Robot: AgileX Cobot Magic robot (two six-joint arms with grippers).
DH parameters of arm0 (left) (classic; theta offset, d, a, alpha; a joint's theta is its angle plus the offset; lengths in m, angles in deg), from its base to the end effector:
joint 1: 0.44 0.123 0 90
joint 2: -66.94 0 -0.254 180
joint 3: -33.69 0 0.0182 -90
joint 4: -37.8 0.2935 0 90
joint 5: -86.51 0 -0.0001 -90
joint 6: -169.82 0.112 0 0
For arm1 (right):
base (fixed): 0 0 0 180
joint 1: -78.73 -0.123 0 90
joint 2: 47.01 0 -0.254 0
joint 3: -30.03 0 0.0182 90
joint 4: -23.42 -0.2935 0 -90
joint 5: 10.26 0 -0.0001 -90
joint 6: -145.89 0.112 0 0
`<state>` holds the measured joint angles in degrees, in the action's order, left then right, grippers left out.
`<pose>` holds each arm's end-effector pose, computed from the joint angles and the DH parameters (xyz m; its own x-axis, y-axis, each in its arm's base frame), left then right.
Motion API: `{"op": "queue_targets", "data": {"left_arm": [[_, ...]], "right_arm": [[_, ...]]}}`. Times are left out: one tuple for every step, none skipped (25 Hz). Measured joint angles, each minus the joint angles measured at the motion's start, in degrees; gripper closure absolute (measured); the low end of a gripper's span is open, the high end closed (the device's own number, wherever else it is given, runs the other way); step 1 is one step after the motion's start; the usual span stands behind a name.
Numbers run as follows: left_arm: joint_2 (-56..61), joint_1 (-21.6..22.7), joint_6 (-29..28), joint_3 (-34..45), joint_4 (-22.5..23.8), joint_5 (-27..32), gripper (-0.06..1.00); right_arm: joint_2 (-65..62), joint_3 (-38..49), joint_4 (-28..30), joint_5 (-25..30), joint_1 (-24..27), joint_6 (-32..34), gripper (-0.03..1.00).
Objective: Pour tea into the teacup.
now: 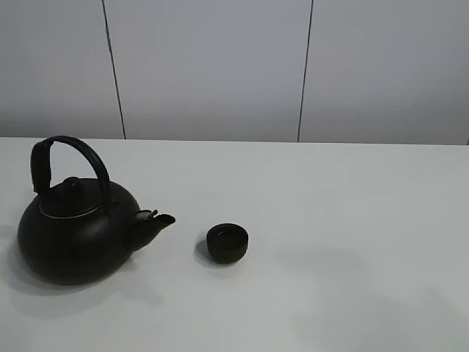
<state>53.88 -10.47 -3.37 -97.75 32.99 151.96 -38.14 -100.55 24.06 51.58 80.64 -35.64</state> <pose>0.0884 -0.0243 0.2686 -0.5709 0.1858 -0.7997 0.2825 0.9590 0.0212 0.0859 -0.0040 0.2756 -0.5027 -0.0152 -0.8643 0.0258 0.9991 -0.0326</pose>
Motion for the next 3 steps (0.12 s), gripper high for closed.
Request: {"op": "queue_targets", "data": {"left_arm": [[0.0,0.0,-0.7,0.07,0.53,-0.13,0.62],[0.0,0.0,-1.21,0.12,0.91,-0.3,0.62],[0.0,0.0,-1.5,0.2,1.06,-0.5,0.62]], "right_arm": [[0.0,0.0,0.0,0.0,0.0,0.0,0.47],[0.0,0.0,0.0,0.0,0.0,0.0,0.47],[0.0,0.0,0.0,0.0,0.0,0.0,0.47]]}}
